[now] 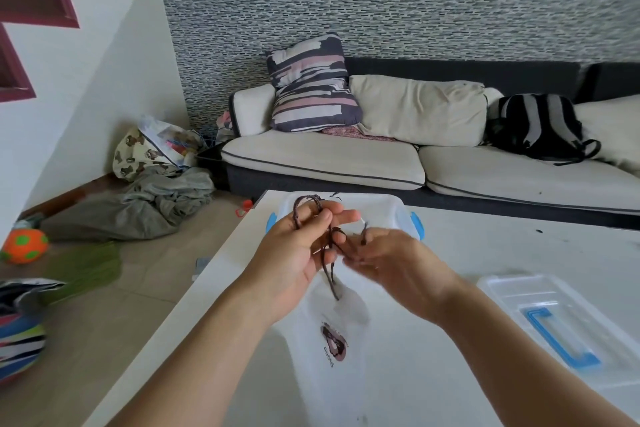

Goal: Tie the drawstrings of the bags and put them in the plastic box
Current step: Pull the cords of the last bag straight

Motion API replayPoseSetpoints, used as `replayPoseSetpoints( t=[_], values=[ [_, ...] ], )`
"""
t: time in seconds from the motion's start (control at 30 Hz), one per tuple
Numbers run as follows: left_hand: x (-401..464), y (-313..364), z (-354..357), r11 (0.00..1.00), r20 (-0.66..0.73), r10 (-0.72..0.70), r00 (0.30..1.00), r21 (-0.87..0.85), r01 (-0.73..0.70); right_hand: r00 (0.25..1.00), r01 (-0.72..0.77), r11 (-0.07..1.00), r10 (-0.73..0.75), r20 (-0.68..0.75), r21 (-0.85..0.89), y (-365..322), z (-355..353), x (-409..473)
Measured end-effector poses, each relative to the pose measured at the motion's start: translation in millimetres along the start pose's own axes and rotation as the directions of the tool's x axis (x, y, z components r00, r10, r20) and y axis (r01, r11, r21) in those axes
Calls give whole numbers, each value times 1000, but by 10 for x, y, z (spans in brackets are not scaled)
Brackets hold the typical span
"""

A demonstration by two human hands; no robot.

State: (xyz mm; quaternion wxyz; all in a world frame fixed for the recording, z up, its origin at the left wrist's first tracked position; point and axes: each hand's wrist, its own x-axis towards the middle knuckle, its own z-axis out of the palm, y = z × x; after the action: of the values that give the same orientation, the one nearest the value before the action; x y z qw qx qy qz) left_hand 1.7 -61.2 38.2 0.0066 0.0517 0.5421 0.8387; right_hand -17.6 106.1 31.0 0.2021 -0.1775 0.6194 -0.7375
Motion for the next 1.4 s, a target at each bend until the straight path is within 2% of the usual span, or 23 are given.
replayPoseSetpoints(
  t=[0.07, 0.1, 0.27, 0.4, 0.5, 0.6, 0.7, 0.8, 0.9, 1.07, 1.2, 1.27, 1.4],
  values=[
    [-4, 20, 13, 1000, 19, -10, 1000, -23, 10, 987, -30, 999, 34, 155, -32, 95, 5, 13],
    [-3, 30, 10, 1000, 23, -9, 1000, -16, 10, 985, -28, 999, 33, 171, -34, 111, 16, 18],
    [16, 77, -86, 984, 30, 53, 998, 171, -57, 993, 35, 981, -13, 117, -189, 58, 33, -36],
    [21, 85, -143, 927, 27, 98, 995, 362, -101, 991, 91, 879, -124, -42, -467, 38, 54, -46],
    [22, 79, -148, 891, 16, 165, 986, 426, -156, 944, 125, 824, -271, -191, -553, 52, 98, -17],
    [29, 53, -134, 876, 13, 233, 972, 432, -216, 895, 186, 836, -361, -262, -516, 88, 120, 16],
    [28, 50, -120, 878, 21, 254, 967, 414, -239, 894, 209, 859, -361, -264, -467, 75, 101, 32],
    [11, 57, -105, 885, 47, 266, 963, 383, -264, 942, 163, 904, -261, -209, -396, 52, 109, 20],
    [2, 44, -100, 901, 47, 246, 968, 358, -246, 984, 53, 940, -106, -142, -338, 62, 91, 14],
    [15, 42, -115, 937, 25, 190, 982, 293, -189, 997, -74, 970, 76, 0, -232, 36, 43, -35],
    [12, 55, -120, 944, 29, 180, 983, 275, -181, 992, -89, 990, 98, 79, -112, -60, 31, -68],
    [8, 60, -114, 950, 32, 174, 984, 259, -176, 995, -82, 993, 86, 41, -87, -72, 44, -64],
    [15, 38, -113, 951, 57, 173, 983, 251, -182, 998, -59, 980, 54, -35, -189, -16, 58, -45]
  ],
)
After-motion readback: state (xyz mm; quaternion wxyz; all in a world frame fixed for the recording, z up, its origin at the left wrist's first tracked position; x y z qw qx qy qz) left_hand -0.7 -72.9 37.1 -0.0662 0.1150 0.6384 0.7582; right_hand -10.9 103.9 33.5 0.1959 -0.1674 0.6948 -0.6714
